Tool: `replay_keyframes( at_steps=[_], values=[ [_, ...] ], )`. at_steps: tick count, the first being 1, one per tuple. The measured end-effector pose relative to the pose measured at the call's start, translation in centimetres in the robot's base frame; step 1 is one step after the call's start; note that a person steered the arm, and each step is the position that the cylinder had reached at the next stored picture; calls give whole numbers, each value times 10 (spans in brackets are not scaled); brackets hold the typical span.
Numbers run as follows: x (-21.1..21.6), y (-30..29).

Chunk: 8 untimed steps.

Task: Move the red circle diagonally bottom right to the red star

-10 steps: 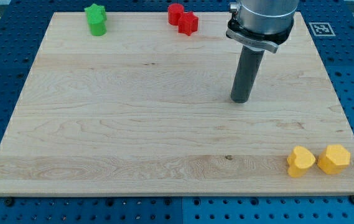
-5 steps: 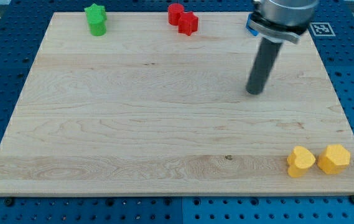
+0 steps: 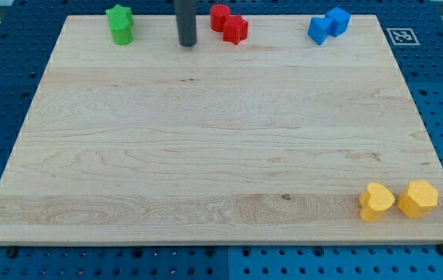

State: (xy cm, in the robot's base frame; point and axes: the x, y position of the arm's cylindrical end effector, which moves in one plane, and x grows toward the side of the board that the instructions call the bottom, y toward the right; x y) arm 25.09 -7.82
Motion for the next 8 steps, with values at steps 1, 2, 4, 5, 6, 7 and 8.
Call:
replay_keyframes(
  at_steps=[1, 2, 4, 5, 6, 7, 8],
  values=[
    [-41, -11],
    [-59, -10],
    [-58, 26],
    [-58, 70],
    [-58, 105],
    [-58, 105],
    [-57, 109]
  ],
)
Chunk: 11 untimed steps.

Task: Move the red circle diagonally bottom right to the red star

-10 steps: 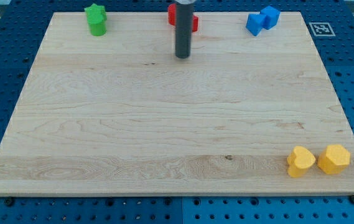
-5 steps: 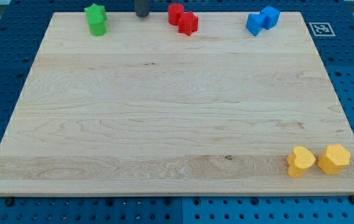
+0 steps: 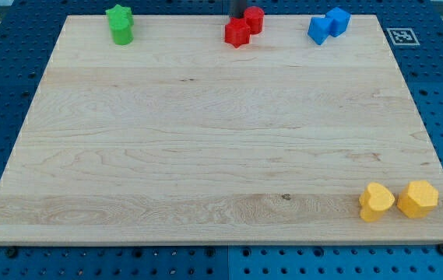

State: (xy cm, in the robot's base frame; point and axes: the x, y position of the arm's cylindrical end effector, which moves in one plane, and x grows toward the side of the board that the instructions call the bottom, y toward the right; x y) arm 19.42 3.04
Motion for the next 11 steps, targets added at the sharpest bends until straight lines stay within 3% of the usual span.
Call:
replay_keyframes(
  at_steps=[3, 4, 7, 11],
  values=[
    [1, 58],
    [20, 58],
    [176, 75],
    [172, 154]
  ],
)
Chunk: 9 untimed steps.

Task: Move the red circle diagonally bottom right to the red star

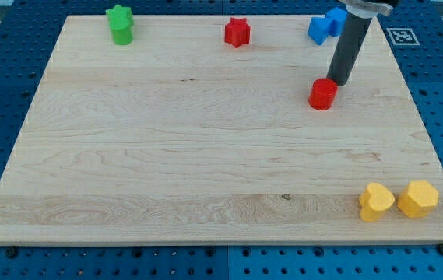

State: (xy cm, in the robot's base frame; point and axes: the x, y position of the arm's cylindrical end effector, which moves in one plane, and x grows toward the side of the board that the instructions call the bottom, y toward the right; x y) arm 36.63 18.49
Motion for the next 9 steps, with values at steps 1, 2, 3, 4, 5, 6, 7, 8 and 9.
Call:
replay_keyframes(
  at_steps=[1, 2, 3, 4, 5, 6, 7, 8, 9],
  values=[
    [6, 0],
    [33, 0],
    [66, -1],
    [46, -2],
    [8, -5],
    [13, -12],
    [13, -12],
    [14, -14],
    [14, -28]
  ],
)
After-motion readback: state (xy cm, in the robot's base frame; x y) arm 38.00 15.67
